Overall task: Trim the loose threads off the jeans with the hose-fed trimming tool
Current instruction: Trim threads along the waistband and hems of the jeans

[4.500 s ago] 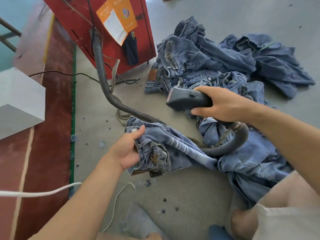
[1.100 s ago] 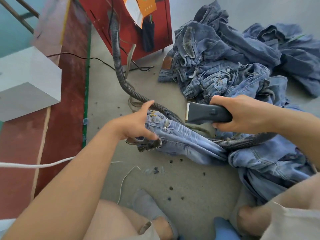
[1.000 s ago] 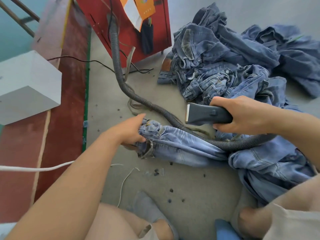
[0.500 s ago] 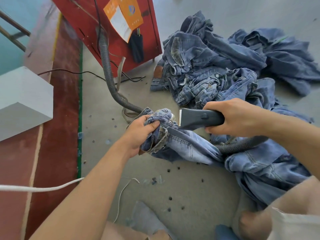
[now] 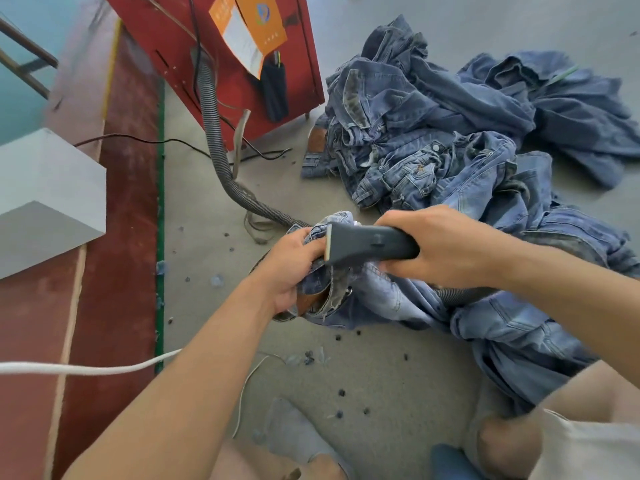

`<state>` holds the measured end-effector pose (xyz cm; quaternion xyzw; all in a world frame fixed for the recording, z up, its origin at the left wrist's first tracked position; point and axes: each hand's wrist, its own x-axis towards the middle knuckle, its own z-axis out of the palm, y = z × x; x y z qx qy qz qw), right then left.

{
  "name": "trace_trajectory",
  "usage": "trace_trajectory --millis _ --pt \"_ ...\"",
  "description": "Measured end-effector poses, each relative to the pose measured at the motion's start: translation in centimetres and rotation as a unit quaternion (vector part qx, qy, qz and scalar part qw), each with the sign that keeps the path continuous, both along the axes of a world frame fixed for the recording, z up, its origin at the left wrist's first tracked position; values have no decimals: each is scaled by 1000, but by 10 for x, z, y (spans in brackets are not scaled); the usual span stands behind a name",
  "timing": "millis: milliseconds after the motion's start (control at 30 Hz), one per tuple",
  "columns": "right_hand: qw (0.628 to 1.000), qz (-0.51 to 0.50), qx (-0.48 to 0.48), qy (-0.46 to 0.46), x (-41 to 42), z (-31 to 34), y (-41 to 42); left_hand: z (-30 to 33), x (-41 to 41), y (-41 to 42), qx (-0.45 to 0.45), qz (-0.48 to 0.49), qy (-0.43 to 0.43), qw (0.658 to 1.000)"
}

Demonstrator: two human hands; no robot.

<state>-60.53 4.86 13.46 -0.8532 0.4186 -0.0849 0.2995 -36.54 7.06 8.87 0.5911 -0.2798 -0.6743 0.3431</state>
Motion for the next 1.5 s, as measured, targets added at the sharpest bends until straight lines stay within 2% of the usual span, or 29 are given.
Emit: trace_trajectory --millis 100,233,433,500,567,633,733,800,867,967,1000,1033,1067,1100,1133,1167,1200,1233,1267,1400,1433,1500 --pt "999 -41 17 18 -14 6 -13 3 2 0 5 18 32 999" --pt "997 -43 42 57 -18 5 -14 4 1 0 22 42 86 995" --pt "998 -59 9 26 1 3 -7 5 4 4 15 25 117 993" --pt "997 -81 9 -1 -1 5 -10 5 4 4 -5 4 50 999" --pt "995 -99 8 -8 -8 8 -14 4 9 1 -29 -28 -76 996" --pt "995 -97 12 8 -17 10 -19 4 15 -1 -49 -49 -189 980" --pt "996 -74 30 47 -29 12 -20 -2 19 -5 -64 3 -271 960" --pt "996 -63 36 58 -27 8 -15 -8 12 -4 -55 41 -231 970" --pt "995 -86 30 41 -19 2 -10 -12 4 -4 -15 87 -136 987" --pt "981 -188 36 -19 -7 -5 -12 -8 0 -5 54 144 28 988" --pt "972 -225 46 -45 -5 -6 -14 -7 1 -5 52 147 57 986" --pt "963 -254 58 -70 -4 -5 -16 -9 3 -4 29 128 41 990" --pt "954 -275 70 -92 -4 -5 -17 -10 3 0 -7 75 -37 996" --pt "948 -286 81 -108 -5 -5 -17 -15 3 5 -47 -8 -149 988" --pt "946 -290 88 -116 -5 -5 -17 -22 1 12 -82 -97 -266 955" --pt "946 -289 87 -118 -6 -5 -18 -32 0 18 -119 -170 -375 903" --pt "948 -285 82 -117 -6 -5 -18 -40 0 22 -156 -219 -449 853" --pt "950 -281 76 -114 -6 -5 -19 -45 1 25 -189 -242 -492 814" --pt "952 -277 72 -110 -7 -6 -20 -47 4 25 -209 -244 -511 798" --pt "959 -255 70 -96 -11 -7 -20 -43 35 12 -170 -215 -544 793" --pt "961 -252 69 -93 -13 -6 -20 -41 42 9 -147 -192 -536 809" --pt "966 -238 63 -77 -15 -4 -22 -33 47 4 -73 -97 -429 895"
